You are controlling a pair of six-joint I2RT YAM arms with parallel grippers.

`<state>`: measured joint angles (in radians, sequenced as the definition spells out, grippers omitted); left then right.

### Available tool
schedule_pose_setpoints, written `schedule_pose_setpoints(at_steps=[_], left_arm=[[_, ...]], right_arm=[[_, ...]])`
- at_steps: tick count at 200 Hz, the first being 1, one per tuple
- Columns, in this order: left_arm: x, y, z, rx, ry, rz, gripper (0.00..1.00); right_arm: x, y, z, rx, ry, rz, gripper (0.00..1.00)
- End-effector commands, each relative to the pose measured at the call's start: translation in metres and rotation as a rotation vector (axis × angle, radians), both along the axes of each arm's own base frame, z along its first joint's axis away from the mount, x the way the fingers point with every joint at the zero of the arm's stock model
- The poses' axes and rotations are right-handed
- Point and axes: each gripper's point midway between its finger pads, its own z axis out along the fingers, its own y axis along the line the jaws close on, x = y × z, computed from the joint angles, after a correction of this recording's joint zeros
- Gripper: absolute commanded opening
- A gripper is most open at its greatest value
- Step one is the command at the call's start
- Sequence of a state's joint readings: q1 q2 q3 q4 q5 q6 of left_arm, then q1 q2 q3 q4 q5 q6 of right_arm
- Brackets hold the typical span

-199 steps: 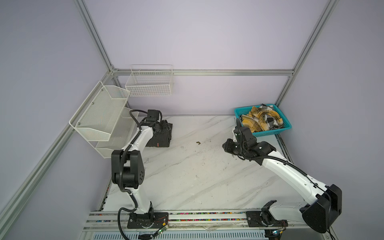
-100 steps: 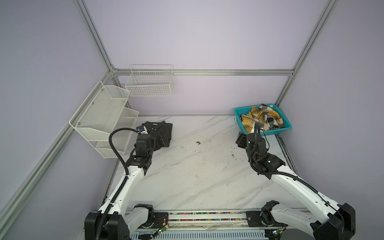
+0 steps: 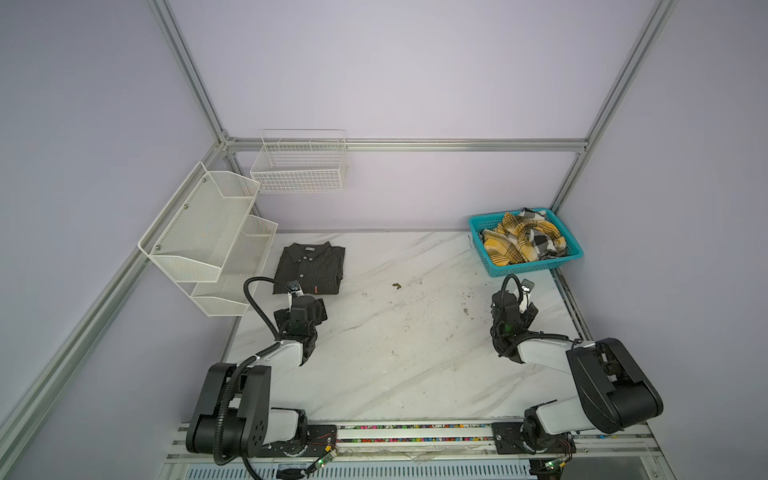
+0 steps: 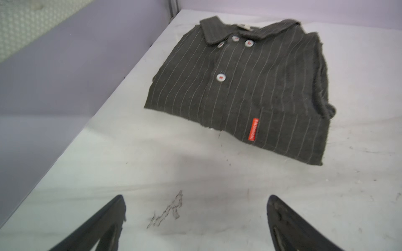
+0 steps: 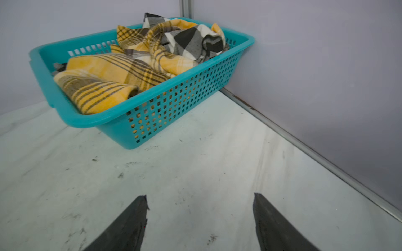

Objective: Fold and stack the long sleeve shirts

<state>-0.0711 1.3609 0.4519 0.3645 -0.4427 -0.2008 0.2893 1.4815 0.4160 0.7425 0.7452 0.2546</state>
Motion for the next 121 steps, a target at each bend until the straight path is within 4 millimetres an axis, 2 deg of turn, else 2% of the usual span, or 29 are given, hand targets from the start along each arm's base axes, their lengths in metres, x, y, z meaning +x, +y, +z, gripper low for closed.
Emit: schedule_pose_setpoints(at_steps=[1,14,17,24,28,31,33,51,72,78,80,83,107,121], left_arm=[[0.029,-0.011,0.037,0.022,-0.169,-0.106,1.0],[0.035,-0.011,0.037,0.01,-0.153,-0.118,1.0],[0.037,-0.011,0.026,0.006,-0.12,-0.125,1.0],[0.04,-0.013,0.024,-0.005,-0.109,-0.151,1.0],[0.041,-0.015,0.023,-0.008,-0.107,-0.167,1.0],[0.042,-0.016,0.023,-0.009,-0.104,-0.177,1.0],[0.042,-0.016,0.023,-0.008,-0.104,-0.179,1.0],[0.042,-0.016,0.025,0.0,-0.114,-0.186,1.0],[0.034,-0.01,0.03,0.007,-0.149,-0.15,1.0],[0.031,-0.009,0.026,0.008,-0.148,-0.141,1.0],[0.03,-0.009,0.035,0.01,-0.176,-0.137,1.0],[0.029,-0.008,0.039,0.011,-0.19,-0.131,1.0],[0.021,-0.005,0.042,0.015,-0.209,-0.101,1.0],[0.018,-0.008,0.045,0.016,-0.222,-0.115,1.0]], right_arm=[[0.028,0.017,0.05,0.031,-0.278,0.142,0.81],[0.049,0.021,0.041,0.054,-0.215,0.243,0.8],[0.053,0.022,0.04,0.063,-0.209,0.273,0.8],[0.061,0.025,0.038,0.082,-0.204,0.341,0.8],[0.064,0.026,0.037,0.094,-0.201,0.375,0.83],[0.067,0.026,0.037,0.101,-0.201,0.394,0.93],[0.068,0.028,0.037,0.108,-0.199,0.417,0.96],[0.074,0.04,0.036,0.112,-0.19,0.529,0.97],[0.071,0.036,0.037,0.071,-0.181,0.502,0.97],[0.066,0.034,0.039,0.062,-0.194,0.473,0.97],[0.065,0.033,0.041,0.059,-0.201,0.463,0.97],[0.062,0.032,0.042,0.056,-0.208,0.45,0.97],[0.042,0.013,0.053,-0.023,-0.239,0.31,0.97],[0.039,0.01,0.058,-0.056,-0.26,0.306,0.98]])
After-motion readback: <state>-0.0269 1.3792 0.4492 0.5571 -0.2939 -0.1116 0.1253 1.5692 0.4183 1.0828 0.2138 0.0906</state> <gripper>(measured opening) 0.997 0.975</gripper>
